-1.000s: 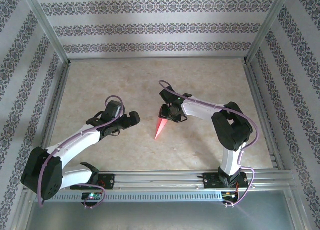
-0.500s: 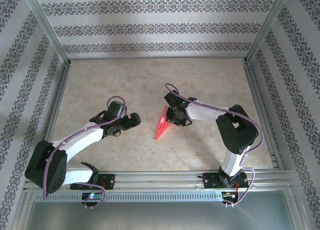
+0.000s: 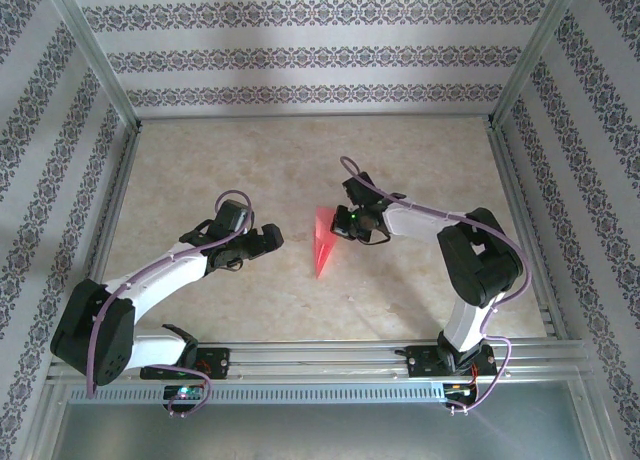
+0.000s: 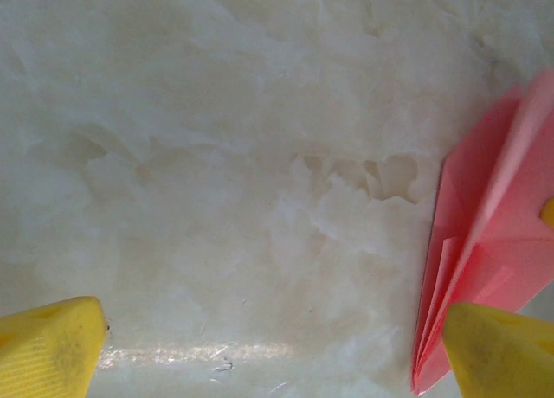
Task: Fold a paper plane with a square sheet of paper (pick it up from the middle)
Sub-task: Turn over the paper plane at the center of the table.
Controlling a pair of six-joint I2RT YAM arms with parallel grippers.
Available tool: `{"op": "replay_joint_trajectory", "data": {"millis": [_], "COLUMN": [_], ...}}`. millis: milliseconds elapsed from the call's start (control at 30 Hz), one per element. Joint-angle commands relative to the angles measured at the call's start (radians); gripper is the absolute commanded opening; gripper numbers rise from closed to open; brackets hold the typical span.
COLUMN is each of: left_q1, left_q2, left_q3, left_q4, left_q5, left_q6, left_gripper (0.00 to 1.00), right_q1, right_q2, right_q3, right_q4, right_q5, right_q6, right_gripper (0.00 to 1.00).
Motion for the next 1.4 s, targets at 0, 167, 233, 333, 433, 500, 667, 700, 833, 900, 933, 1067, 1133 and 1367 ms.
{"op": "replay_joint_trajectory", "data": {"millis": [0, 167, 233, 333, 433, 500, 667, 700, 833, 900, 933, 1067, 1133, 1367], "left_q1": [0.020, 0.022, 0.022, 0.022, 0.023, 0.022, 0.022, 0.021, 0.009, -0.006, -0.017, -0.048, -0.061, -0.086], "left_q2": [-0.038, -0.093, -0.115, -0.144, -0.151, -0.143, -0.076, -0.056, 0.018, 0.048, 0.061, 0.116, 0.145, 0.204], "left_q3": [0.023, -0.008, -0.013, -0.022, -0.041, -0.049, -0.041, -0.034, 0.003, 0.022, 0.029, 0.046, 0.053, 0.074], "left_q4": [0.030, 0.107, 0.126, 0.132, 0.157, 0.184, 0.228, 0.234, 0.231, 0.220, 0.222, 0.258, 0.282, 0.323], "left_q5": [0.021, 0.067, 0.074, 0.062, 0.069, 0.088, 0.148, 0.164, 0.214, 0.215, 0.216, 0.228, 0.241, 0.264], "left_q6": [0.023, 0.011, 0.009, 0.001, -0.012, -0.023, -0.041, -0.042, -0.046, -0.045, -0.048, -0.069, -0.082, -0.104], "left_gripper": [1.00, 1.00, 1.00, 0.99, 0.99, 0.98, 0.95, 0.94, 0.88, 0.86, 0.85, 0.77, 0.71, 0.58], "right_q1": [-0.001, 0.014, 0.016, 0.020, 0.014, 0.005, -0.025, -0.032, -0.048, -0.050, -0.051, -0.057, -0.059, -0.068], "right_q2": [-0.013, -0.008, 0.015, 0.051, 0.094, 0.130, 0.196, 0.205, 0.210, 0.205, 0.203, 0.214, 0.220, 0.231], "right_q3": [0.010, 0.028, 0.029, 0.020, 0.011, 0.009, -0.015, -0.016, -0.023, -0.022, -0.020, -0.018, -0.018, -0.019], "right_q4": [0.151, 0.289, 0.360, 0.464, 0.501, 0.501, 0.480, 0.468, 0.414, 0.375, 0.354, 0.311, 0.297, 0.261], "right_q5": [-0.186, -0.350, -0.417, -0.483, -0.503, -0.508, -0.492, -0.489, -0.458, -0.436, -0.423, -0.395, -0.385, -0.358], "right_q6": [-0.082, -0.090, -0.056, 0.008, 0.035, 0.035, 0.018, 0.006, -0.039, -0.064, -0.075, -0.094, -0.103, -0.115], "right_gripper": [0.03, 0.03, 0.03, 0.03, 0.04, 0.05, 0.06, 0.06, 0.07, 0.07, 0.07, 0.08, 0.08, 0.08]}}
